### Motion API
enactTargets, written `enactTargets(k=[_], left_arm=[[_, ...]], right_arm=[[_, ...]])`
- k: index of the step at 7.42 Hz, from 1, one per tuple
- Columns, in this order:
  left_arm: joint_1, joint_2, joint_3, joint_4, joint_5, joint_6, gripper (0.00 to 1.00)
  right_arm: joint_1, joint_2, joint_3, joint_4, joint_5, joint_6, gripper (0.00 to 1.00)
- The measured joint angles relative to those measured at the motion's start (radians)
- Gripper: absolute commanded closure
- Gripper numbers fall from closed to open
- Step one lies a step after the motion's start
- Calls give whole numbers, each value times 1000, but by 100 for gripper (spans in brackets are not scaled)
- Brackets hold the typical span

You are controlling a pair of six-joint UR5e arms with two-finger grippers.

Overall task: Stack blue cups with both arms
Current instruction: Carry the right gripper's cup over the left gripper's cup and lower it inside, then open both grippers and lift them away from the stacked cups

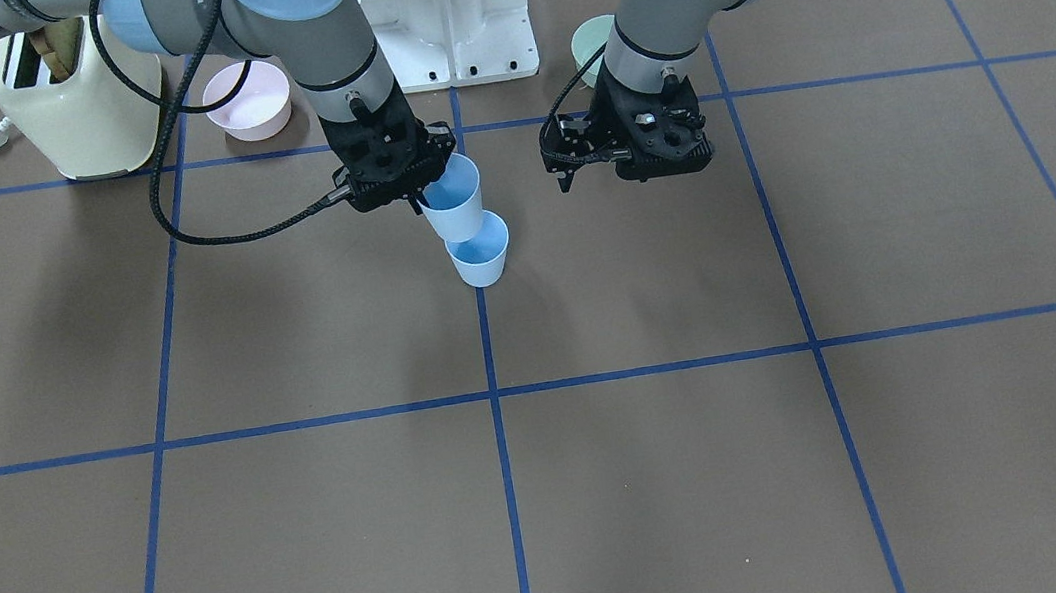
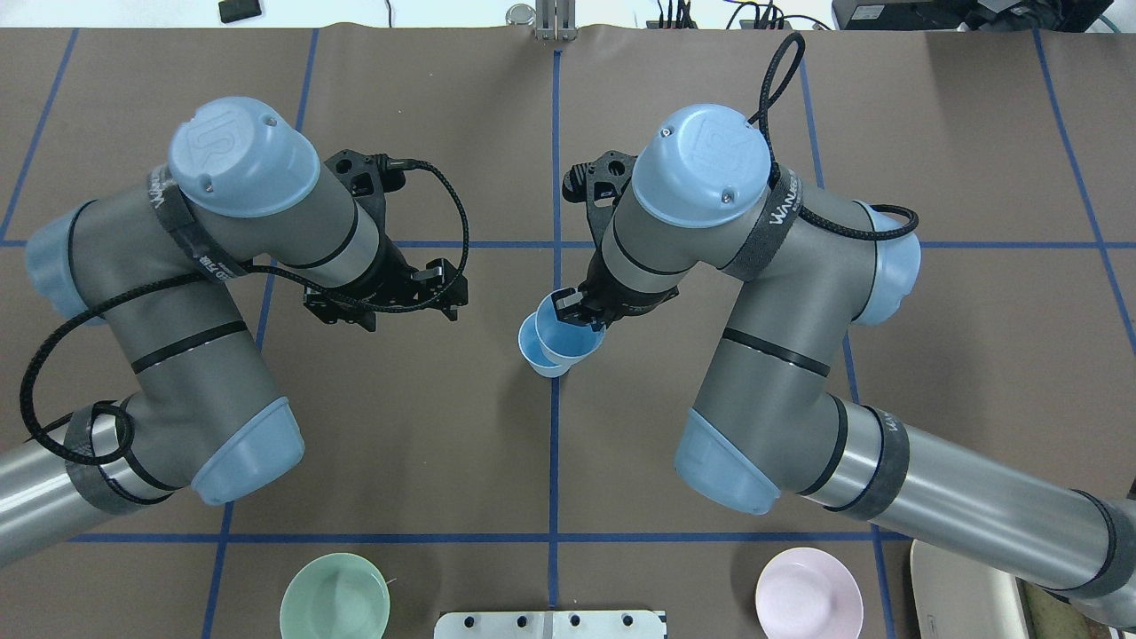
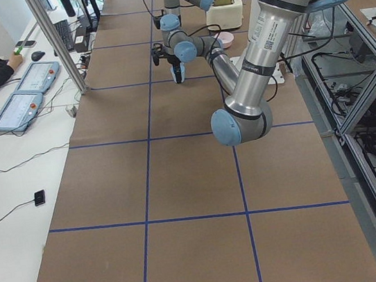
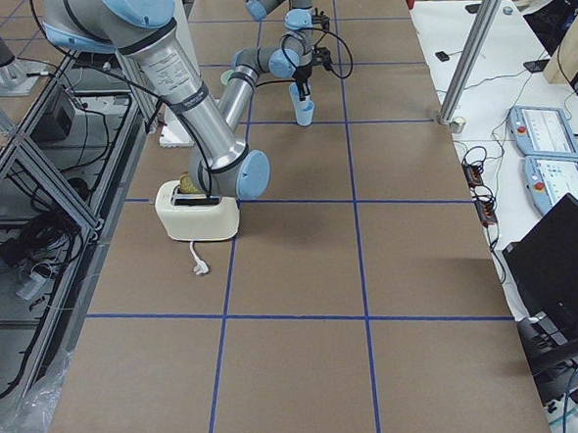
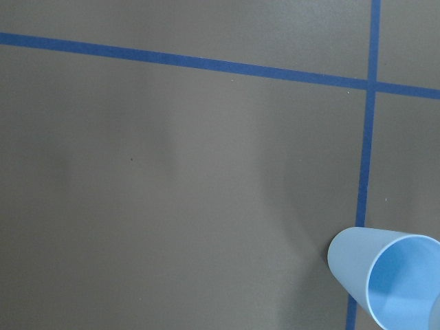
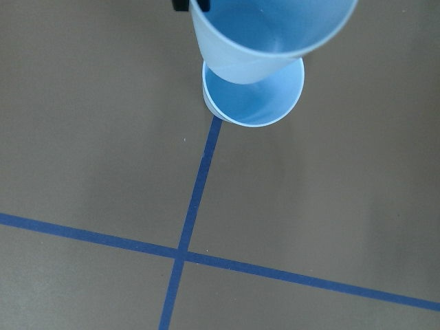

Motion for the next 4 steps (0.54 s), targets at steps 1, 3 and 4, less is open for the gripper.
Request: enactTargets(k=[1, 3, 4], left_arm=[[-1, 0, 0, 0, 0, 0, 1], [-1, 2, 0, 1, 1, 0, 1], [-1, 2, 1, 0, 2, 0, 1]], right_arm=[[-2, 9, -10, 0, -3, -4, 100], [-8, 25, -26, 0, -15, -6, 100], [-11, 27, -29, 0, -20, -6, 100]])
